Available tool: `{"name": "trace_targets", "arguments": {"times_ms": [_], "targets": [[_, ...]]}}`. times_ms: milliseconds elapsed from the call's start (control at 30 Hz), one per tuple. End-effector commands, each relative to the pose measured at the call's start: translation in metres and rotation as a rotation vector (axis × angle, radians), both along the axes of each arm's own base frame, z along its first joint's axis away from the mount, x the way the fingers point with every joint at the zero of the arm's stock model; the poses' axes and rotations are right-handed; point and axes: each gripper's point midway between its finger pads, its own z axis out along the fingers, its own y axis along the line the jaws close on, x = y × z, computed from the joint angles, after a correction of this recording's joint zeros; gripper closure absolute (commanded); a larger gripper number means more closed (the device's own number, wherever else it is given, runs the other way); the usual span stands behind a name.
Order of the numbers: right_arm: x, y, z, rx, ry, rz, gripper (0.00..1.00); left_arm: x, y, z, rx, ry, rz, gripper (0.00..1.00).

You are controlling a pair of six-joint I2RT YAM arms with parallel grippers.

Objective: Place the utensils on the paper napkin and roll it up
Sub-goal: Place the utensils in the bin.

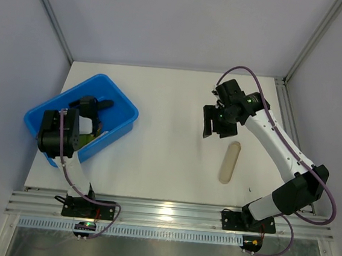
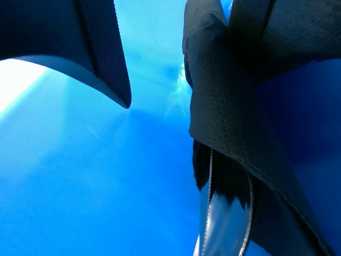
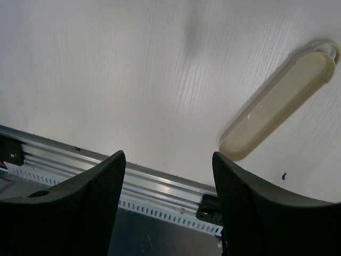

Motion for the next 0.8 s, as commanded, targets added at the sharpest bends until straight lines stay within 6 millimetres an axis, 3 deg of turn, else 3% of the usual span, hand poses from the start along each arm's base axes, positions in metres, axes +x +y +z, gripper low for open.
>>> {"name": "trace_targets", "arguments": {"times_ms": [0, 233, 367, 633, 767], "targets": [[-0.003, -0.006, 0.013, 0.007, -0.050, -0.007, 0.30, -0.023, -0.001, -0.025, -0.024, 0.170, -0.001, 0.33], [-0.004, -0.006, 0.016, 0.019, -0.064, -0.009, 0.30, -0.033, -0.004, -0.017, -0.077, 0.267, 0.011, 0.19], [-0.006, -0.008, 0.016, 0.019, -0.067, -0.011, 0.30, -0.033, -0.006, -0.016, -0.084, 0.286, 0.002, 0.05], [-0.010, -0.011, 0.017, 0.024, -0.077, -0.016, 0.30, -0.037, -0.009, -0.015, -0.093, 0.333, -0.012, 0.01], [-0.011, -0.011, 0.018, 0.032, -0.083, -0.016, 0.30, -0.054, -0.010, -0.021, -0.112, 0.431, 0.005, 0.01]]}}
